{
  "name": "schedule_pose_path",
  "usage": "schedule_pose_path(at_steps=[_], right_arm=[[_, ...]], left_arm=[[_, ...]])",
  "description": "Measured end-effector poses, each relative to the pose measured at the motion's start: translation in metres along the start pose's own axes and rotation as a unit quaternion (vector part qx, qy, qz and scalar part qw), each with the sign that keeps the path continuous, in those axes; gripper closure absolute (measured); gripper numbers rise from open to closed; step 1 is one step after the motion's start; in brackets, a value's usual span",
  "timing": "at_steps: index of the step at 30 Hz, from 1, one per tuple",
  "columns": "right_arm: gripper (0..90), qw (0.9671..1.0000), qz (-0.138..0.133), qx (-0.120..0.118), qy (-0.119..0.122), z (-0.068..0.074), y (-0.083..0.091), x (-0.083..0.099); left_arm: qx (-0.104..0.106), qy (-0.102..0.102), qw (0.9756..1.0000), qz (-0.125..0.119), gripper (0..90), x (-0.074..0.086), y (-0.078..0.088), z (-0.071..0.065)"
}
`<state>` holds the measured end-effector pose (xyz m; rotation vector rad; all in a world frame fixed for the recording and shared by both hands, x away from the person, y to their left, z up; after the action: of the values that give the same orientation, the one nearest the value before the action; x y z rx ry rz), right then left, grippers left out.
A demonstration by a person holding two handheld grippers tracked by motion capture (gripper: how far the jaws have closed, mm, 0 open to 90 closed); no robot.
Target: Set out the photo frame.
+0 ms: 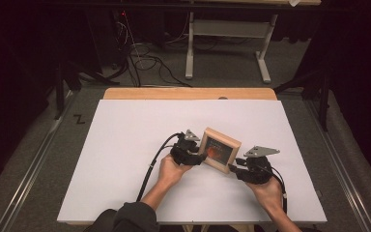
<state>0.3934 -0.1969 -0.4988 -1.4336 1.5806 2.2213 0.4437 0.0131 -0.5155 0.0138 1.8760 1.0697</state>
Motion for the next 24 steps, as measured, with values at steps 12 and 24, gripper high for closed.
schedule_pose_path(at_steps=[12,24], right_arm=[[59.9,0.9999,0.002,0.012,-0.002,-0.0017,-0.0020,0.0000],[60.1,0.9999,0.003,0.012,0.002,-0.0027,-0.0024,-0.0005]], left_arm=[[0.007,-0.001,0.9999,0.010,57.1,0.0049,0.0057,-0.0045],[-0.004,-0.017,0.9999,-0.001,51.1,-0.0025,0.0055,-0.0053]])
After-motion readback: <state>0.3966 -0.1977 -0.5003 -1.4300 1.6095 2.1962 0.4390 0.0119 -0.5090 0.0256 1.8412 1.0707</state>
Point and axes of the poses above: each handheld gripper's, and its own axes: y roughly backward along the jaws, x roughly out of its underside, z roughly to its left, the point moved 4 cm from there along -y, roughly forward along the jaws
